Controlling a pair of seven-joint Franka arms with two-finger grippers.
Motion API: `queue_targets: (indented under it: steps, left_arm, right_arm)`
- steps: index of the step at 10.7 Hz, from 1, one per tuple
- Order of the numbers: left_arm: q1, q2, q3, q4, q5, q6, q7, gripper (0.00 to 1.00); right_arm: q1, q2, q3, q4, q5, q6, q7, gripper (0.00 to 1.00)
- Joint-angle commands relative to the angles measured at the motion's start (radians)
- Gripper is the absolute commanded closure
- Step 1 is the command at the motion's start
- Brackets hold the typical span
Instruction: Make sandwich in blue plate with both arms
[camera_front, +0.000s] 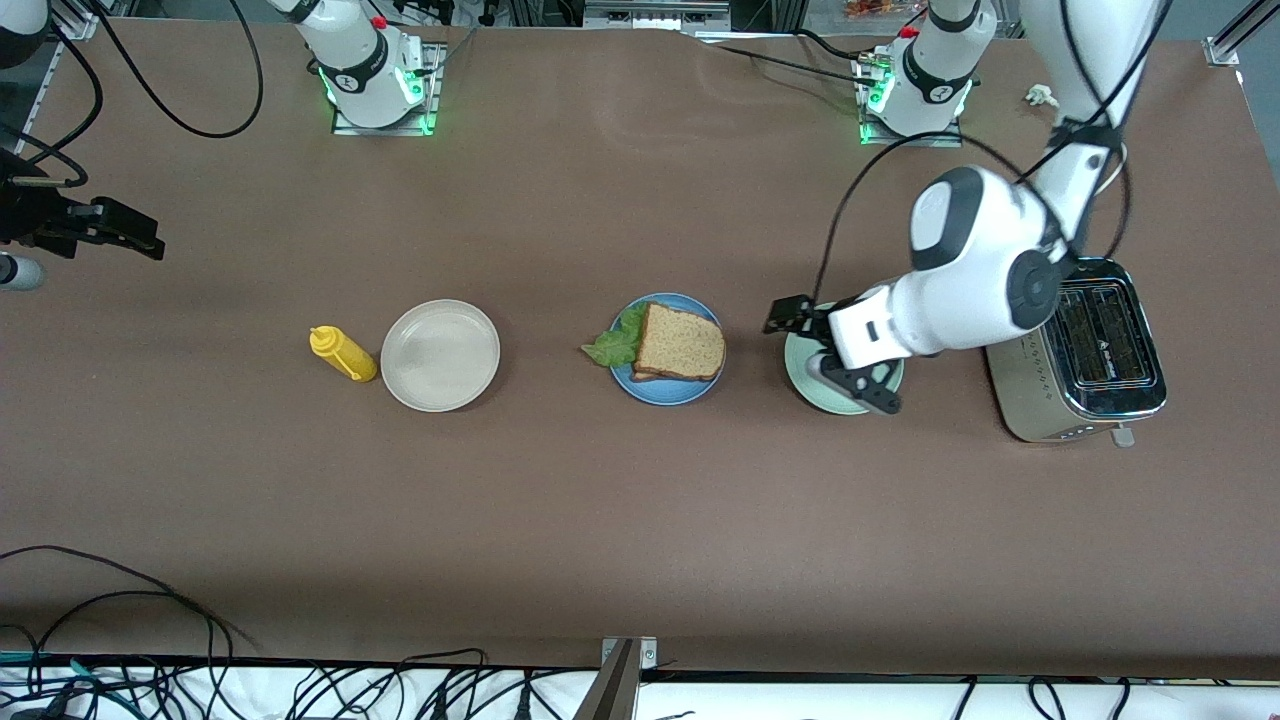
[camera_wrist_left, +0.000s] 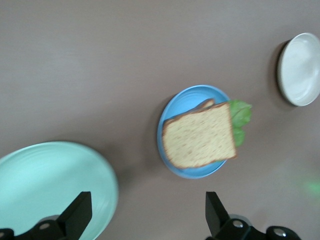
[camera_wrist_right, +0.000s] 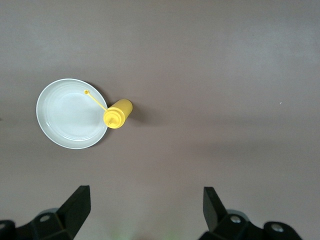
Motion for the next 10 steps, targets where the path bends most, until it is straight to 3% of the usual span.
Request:
queue_targets:
  steps: [1, 4, 7, 10]
  left_arm:
    - [-0.007, -0.159, 0.083, -0.024, 0.083, -0.148, -0.006, 0.0]
    - [-0.004, -0.3, 0.124, -0.023, 0.265, -0.248, -0.005, 0.0]
    - [-0.009, -0.38, 0.227, -0.009, 0.275, -0.34, 0.03, 0.0]
    - [0.0, -0.374, 0.257, 0.119, 0.376, -0.455, 0.053, 0.0]
  right_arm:
    - [-0.004, 0.013, 0.001, 0.03, -0.016, 0.013, 0.009, 0.0]
    - [-0.004, 0.013, 0.001, 0.03, -0.016, 0.031, 0.011, 0.0]
    - [-0.004, 0.015, -0.002, 0.03, -0.007, 0.048, 0.012, 0.0]
    - [-0.004, 0.005, -0.034, 0.033, 0.044, 0.047, 0.011, 0.0]
